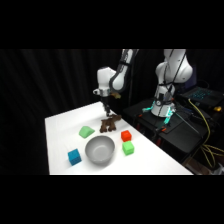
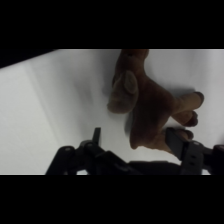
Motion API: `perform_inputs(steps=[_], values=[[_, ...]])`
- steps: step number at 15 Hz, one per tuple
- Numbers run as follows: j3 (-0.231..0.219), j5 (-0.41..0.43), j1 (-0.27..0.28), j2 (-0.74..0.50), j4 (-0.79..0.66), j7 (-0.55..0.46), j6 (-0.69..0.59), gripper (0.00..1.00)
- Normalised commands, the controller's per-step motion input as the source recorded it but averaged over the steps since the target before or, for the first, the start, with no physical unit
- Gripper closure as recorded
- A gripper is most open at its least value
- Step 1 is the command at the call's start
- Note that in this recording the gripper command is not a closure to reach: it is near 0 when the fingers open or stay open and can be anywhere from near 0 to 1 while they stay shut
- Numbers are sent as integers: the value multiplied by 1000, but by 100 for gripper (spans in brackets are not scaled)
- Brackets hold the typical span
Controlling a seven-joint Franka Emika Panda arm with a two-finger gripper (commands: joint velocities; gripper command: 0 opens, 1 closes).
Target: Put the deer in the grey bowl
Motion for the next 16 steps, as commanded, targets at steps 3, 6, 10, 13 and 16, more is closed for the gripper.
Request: perform_inputs(steps=[3, 6, 10, 13, 16], values=[[263, 344, -95, 74, -49, -223, 259, 0], [238, 265, -108, 124, -13, -208, 311, 0], [126, 46, -125, 324, 104, -83, 428, 0], [8, -191, -136, 383, 207, 108, 347, 0], [-37, -264, -61, 123, 92, 169, 161, 100]])
